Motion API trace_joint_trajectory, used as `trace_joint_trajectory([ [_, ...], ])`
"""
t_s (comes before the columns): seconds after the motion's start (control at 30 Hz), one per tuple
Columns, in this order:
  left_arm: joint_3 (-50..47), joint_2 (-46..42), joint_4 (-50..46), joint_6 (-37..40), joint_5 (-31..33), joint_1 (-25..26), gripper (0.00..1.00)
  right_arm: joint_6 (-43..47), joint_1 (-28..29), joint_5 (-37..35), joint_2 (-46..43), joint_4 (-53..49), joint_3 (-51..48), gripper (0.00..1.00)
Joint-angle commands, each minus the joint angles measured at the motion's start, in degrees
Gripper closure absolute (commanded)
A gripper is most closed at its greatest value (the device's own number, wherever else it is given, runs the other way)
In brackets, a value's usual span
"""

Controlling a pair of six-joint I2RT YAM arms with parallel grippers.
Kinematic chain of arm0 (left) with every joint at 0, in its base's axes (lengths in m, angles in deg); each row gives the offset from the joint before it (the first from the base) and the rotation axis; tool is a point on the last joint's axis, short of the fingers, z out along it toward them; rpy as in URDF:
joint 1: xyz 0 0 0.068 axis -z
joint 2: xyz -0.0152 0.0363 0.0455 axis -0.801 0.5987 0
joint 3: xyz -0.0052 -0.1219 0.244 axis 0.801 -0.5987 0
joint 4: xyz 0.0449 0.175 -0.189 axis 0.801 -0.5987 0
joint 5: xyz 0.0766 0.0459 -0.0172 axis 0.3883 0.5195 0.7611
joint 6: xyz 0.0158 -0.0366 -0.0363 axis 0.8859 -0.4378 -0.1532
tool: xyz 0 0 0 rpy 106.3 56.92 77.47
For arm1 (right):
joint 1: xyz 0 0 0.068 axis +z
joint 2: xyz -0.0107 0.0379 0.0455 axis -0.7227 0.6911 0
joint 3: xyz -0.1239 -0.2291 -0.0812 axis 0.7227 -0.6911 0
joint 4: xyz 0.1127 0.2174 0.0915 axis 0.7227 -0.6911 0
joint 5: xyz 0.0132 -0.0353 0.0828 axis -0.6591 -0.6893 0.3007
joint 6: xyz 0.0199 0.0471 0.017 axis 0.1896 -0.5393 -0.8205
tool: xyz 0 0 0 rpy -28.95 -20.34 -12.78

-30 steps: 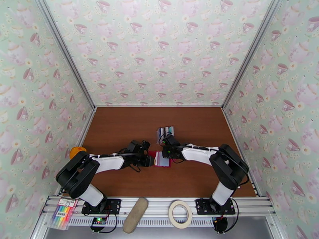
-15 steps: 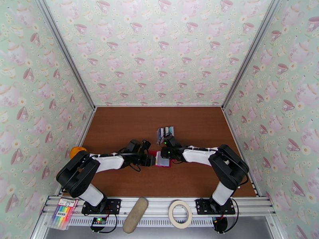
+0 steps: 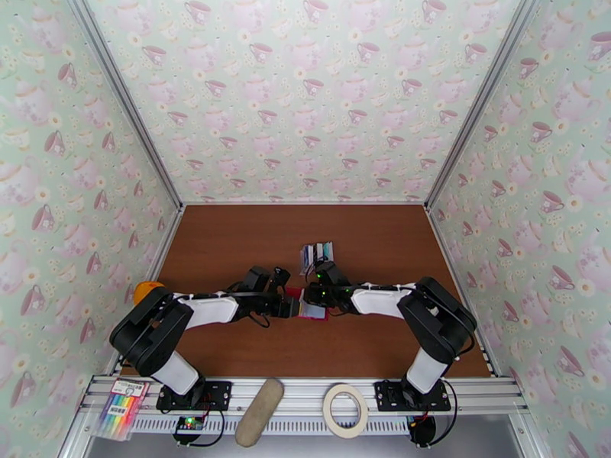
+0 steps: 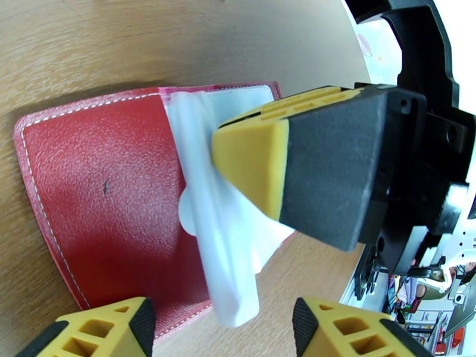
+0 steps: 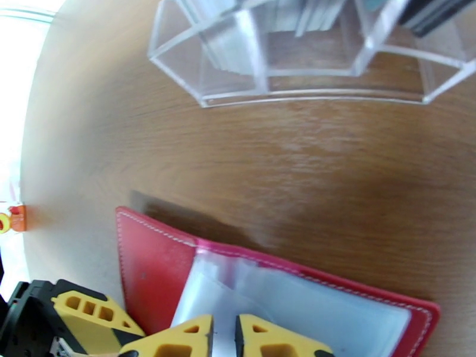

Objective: Put the credit cards into the card holder

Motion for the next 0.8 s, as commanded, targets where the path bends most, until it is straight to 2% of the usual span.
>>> trace_joint_trajectory([
  [0.0,-1.05,3.15,-4.32,1.62,3.50,0.08,0.33,-1.95,0.21,3.42,1.62,2.07,-0.84,0.80],
  [0.2,-0.50,2.58,-6.86,2.76,7.12,0.52,0.36,-2.89,0.21,4.54,2.39,3.92,-0.56,0.81],
  [0.43,0.24,2.27,-10.27,3.82,12.33,1.05,0.48,-2.81,0.20,4.22,1.37,3.36,-0.29,0.81],
  [0.77,0.81,2.43,-12.36,4.18,16.01,1.94,0.55,-1.66,-0.51,3.38,-3.01,0.05,0.41,0.80],
])
